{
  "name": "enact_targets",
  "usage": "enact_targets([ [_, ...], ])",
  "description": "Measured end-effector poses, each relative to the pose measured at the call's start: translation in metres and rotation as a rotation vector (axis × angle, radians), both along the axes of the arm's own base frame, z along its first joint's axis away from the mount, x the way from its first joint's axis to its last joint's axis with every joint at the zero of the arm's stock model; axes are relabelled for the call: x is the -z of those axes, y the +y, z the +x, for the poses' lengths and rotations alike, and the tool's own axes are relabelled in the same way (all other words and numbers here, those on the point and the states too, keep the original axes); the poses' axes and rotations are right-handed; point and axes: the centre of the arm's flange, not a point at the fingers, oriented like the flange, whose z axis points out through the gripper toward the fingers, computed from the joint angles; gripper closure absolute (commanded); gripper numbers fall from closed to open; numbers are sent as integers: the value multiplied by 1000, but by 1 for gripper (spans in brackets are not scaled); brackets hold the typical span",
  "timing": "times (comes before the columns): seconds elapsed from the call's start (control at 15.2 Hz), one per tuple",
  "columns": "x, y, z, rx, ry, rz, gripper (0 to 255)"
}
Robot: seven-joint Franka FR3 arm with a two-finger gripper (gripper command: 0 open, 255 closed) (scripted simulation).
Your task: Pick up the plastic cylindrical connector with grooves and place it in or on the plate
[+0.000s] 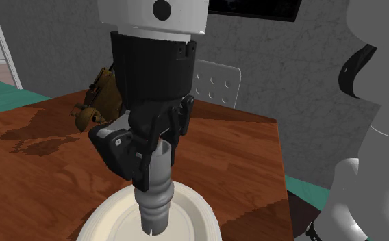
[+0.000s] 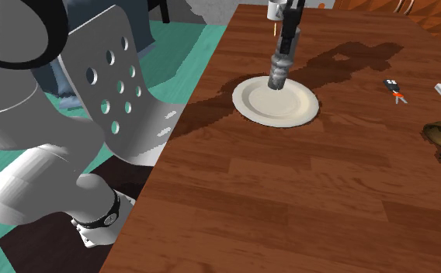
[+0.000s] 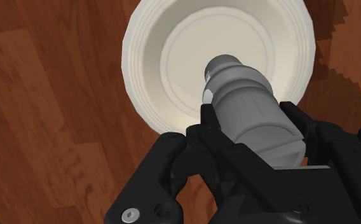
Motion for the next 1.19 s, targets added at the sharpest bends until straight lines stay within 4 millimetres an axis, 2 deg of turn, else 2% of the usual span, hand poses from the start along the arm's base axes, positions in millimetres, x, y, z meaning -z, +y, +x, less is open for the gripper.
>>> enact_targets([
  [0.4,31,0,0,0,0,0,255],
  [0.86,35,0,0,0,0,0,255],
  [0.92,35,0,0,0,0,0,0],
  [1.19,35,0,0,0,0,1,0],
])
